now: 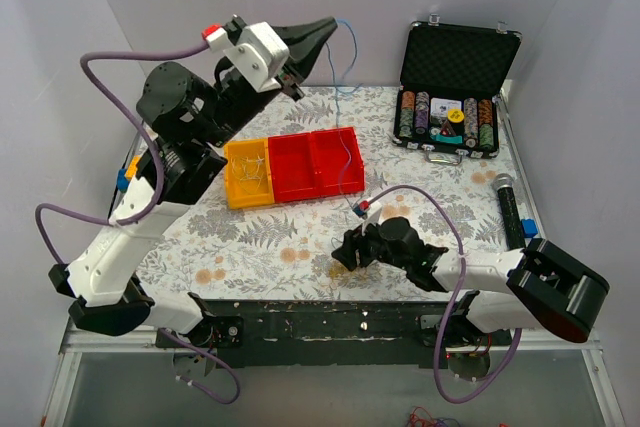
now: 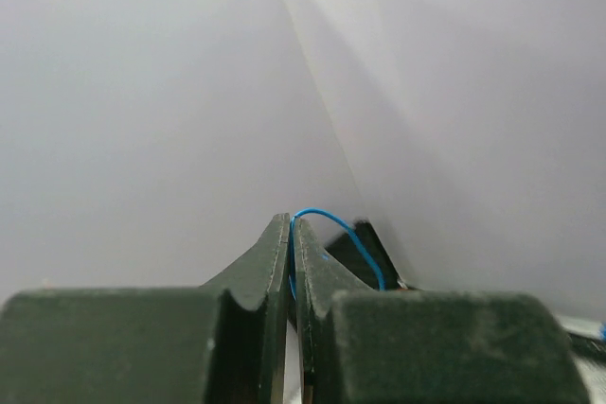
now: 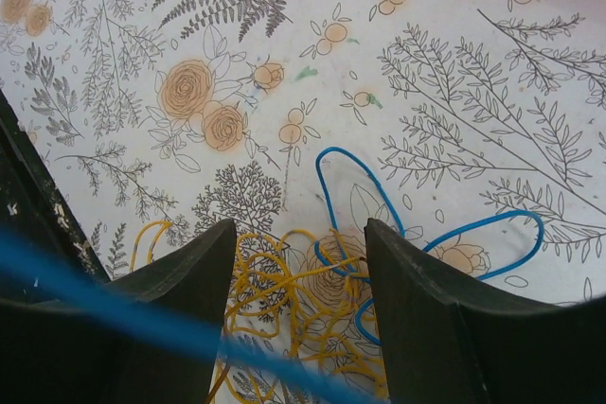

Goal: Untangle the cables

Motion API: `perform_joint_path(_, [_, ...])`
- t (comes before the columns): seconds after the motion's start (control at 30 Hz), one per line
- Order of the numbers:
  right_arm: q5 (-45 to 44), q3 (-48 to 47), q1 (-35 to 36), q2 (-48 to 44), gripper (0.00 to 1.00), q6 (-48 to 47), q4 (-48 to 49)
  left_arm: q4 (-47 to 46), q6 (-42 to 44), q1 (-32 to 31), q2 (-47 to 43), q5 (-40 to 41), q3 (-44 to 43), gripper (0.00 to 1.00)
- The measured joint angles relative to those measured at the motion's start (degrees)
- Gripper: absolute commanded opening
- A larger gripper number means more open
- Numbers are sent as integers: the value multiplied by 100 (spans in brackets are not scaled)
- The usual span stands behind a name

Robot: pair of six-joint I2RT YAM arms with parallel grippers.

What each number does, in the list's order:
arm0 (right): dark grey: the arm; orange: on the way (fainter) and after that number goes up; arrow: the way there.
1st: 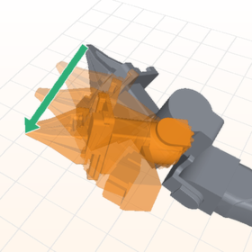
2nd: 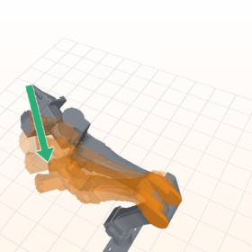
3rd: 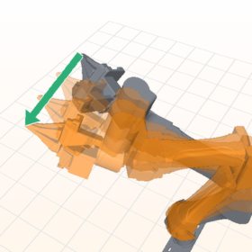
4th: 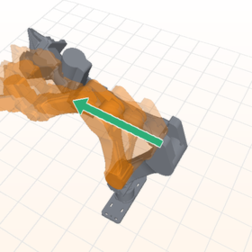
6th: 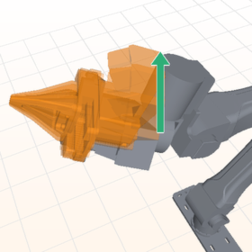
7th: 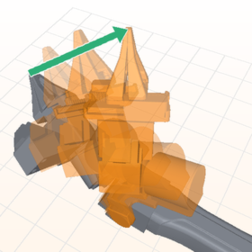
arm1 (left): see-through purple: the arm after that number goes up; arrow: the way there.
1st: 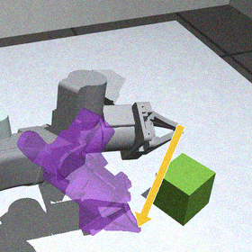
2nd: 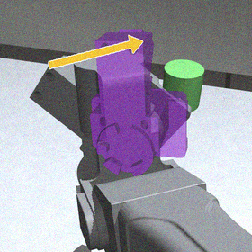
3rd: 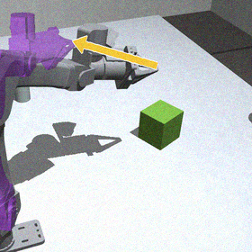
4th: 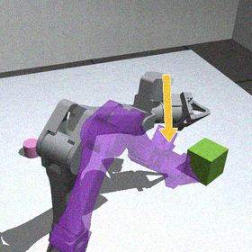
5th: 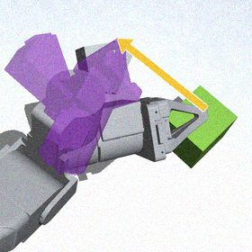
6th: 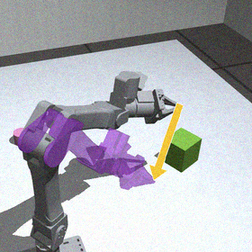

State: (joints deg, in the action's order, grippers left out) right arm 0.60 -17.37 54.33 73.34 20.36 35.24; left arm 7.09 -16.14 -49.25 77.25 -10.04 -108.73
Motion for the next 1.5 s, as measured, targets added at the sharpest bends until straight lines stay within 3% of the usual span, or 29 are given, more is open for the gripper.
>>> perform_joint_path(0.37, [-83, 179, 2, 0, 68, 118, 116, -1908, 608, 0, 262, 1106, -549, 0])
perform_joint_path(0.63, [-83, 184, 2, -101, 64, 127, 85, -2406, 673, 0, -334, 1526, 1303, 0])
perform_joint_path(0.9, [-85, 229, 2, -533, 64, 153, 22, -2887, 713, 20, -356, 2538, 2938, 0])
perform_joint_path(1.5, [-247, 520, 2, -988, 63, 227, -256, -3314, -133, 927, -358, 2951, 3609, 0])
